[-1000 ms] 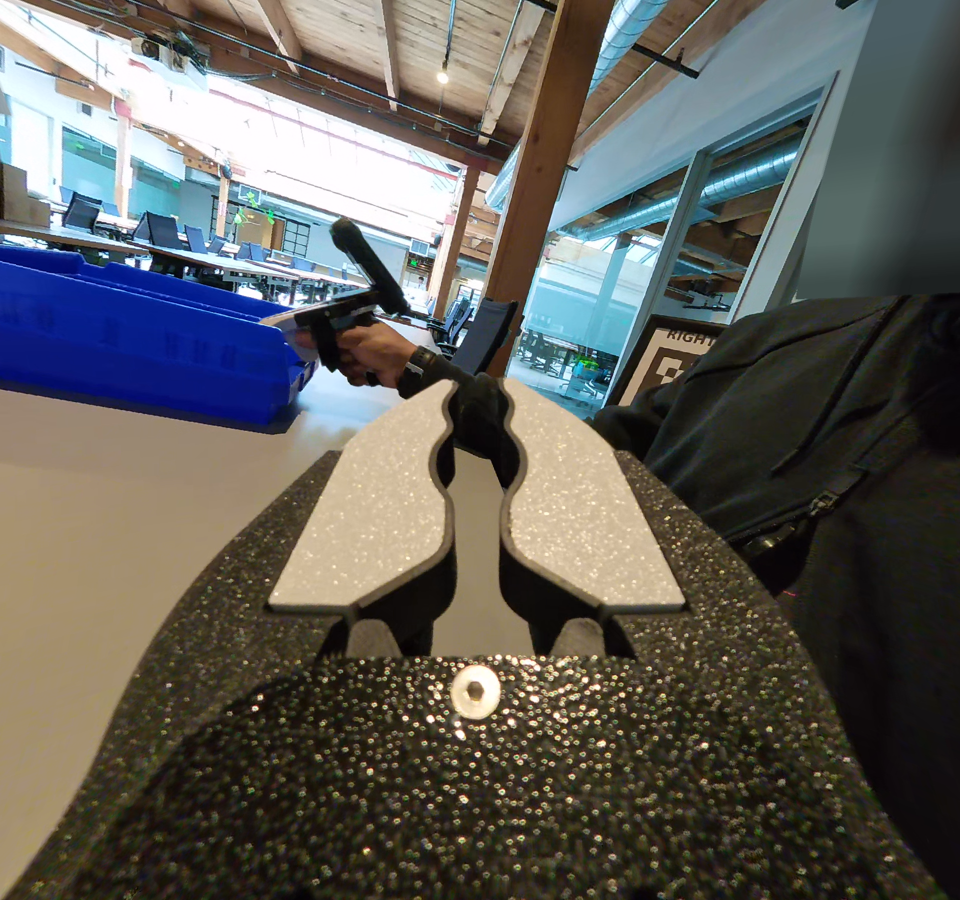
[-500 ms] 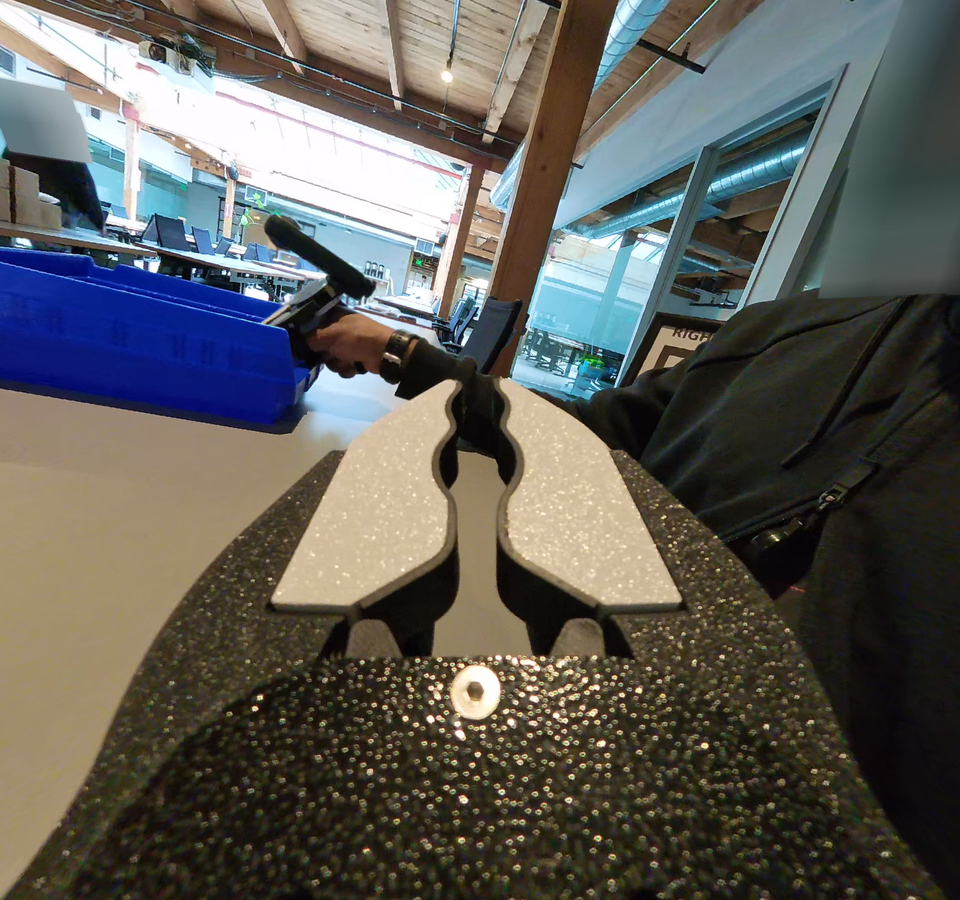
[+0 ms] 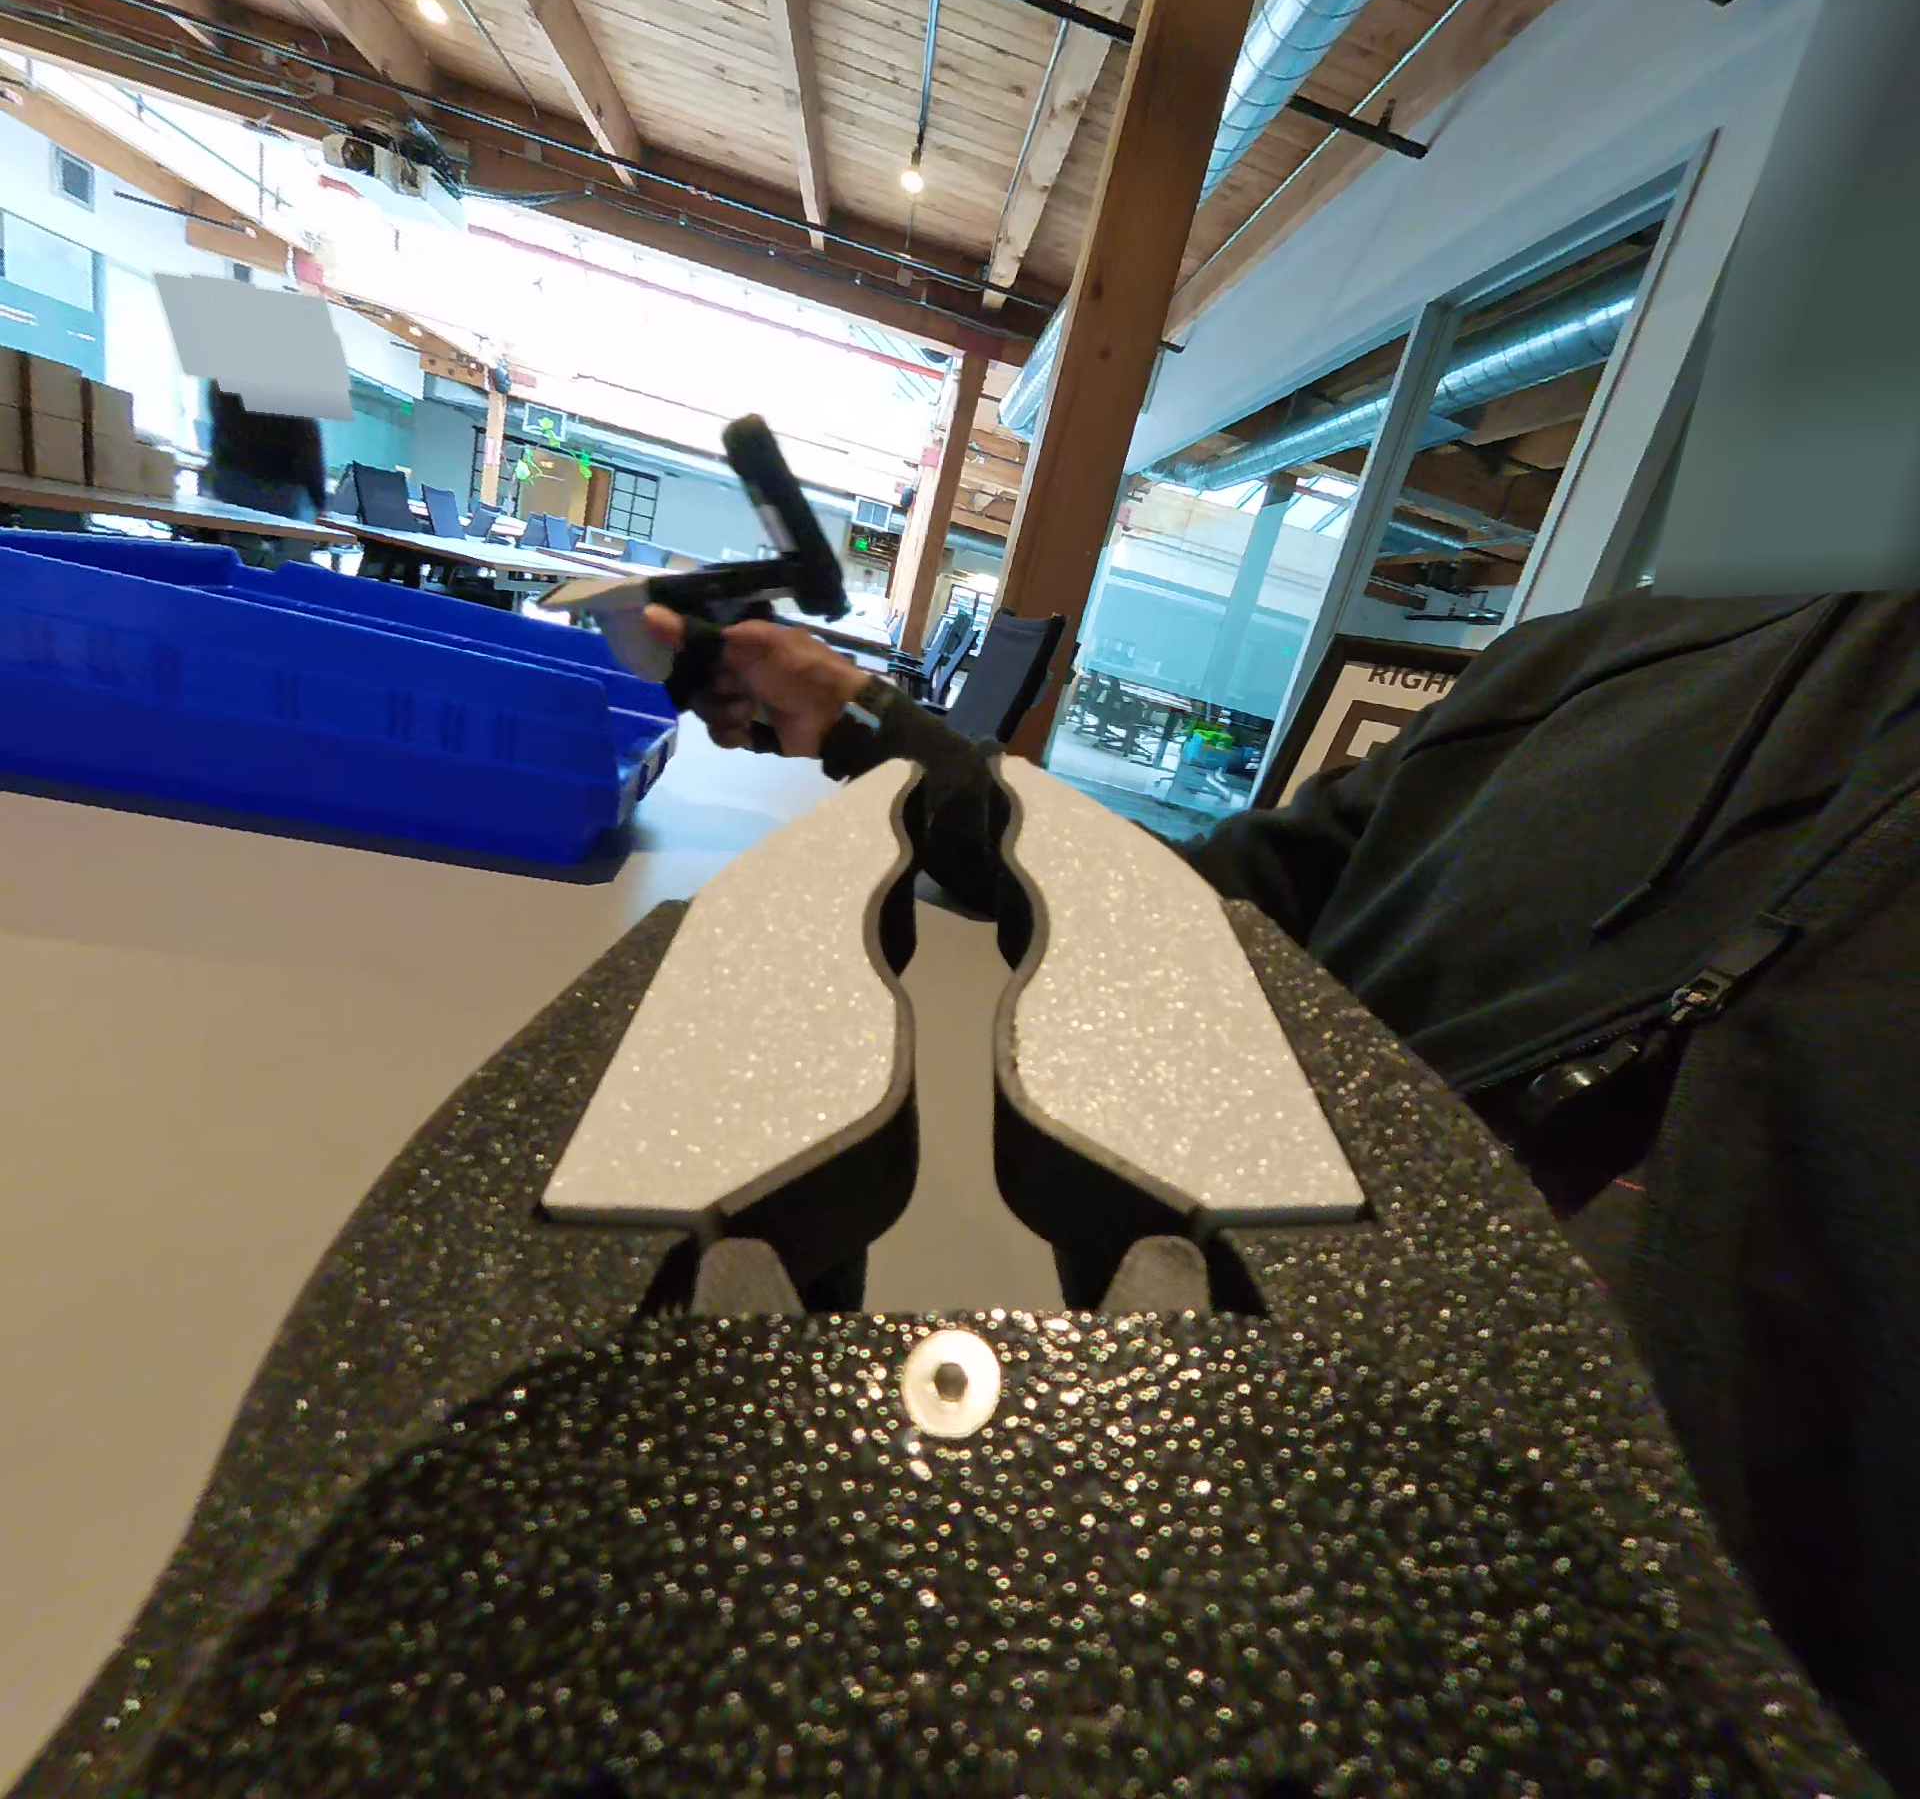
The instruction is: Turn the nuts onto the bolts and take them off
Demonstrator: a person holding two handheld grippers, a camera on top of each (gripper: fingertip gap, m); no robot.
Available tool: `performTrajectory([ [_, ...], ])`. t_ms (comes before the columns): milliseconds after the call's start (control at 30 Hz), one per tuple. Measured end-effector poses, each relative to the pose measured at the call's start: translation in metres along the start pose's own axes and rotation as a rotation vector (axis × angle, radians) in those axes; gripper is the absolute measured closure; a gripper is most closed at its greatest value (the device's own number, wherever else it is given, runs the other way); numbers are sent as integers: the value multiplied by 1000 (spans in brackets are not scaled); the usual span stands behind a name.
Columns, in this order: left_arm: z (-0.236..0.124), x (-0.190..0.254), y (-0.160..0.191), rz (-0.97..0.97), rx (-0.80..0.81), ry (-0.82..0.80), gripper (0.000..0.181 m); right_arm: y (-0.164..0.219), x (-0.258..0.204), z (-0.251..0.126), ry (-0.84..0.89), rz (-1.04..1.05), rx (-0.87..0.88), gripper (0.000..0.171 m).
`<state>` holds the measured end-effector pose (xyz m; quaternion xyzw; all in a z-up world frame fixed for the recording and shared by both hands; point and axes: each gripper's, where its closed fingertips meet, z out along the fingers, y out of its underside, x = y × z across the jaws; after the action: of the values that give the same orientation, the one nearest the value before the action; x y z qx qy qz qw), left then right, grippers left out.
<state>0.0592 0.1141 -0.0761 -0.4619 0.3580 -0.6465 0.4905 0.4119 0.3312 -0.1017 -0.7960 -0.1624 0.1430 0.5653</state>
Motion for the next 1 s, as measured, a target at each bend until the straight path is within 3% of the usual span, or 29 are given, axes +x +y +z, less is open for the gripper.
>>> performTrajectory([
  [200,-2,-14,1,120,-36,-138,167,-39,-81,-31,-207,-60,277,95],
  [467,-17,-44,-5,385,-95,-468,146,-5,-249,-2,-430,-313,218,68],
  [567,-26,-53,-10,434,-101,-567,135,11,-292,4,-479,-365,198,56],
  [700,-40,-65,-15,494,-135,-692,125,30,-309,13,-494,-397,138,52],
  [833,-66,-79,-27,558,-167,-844,121,30,-301,14,-491,-362,140,59],
  [933,-115,-92,-48,556,-254,-1054,120,28,-296,13,-501,-329,147,64],
  [1000,-158,-89,-76,569,-213,-1204,121,27,-295,12,-499,-329,151,66],
])
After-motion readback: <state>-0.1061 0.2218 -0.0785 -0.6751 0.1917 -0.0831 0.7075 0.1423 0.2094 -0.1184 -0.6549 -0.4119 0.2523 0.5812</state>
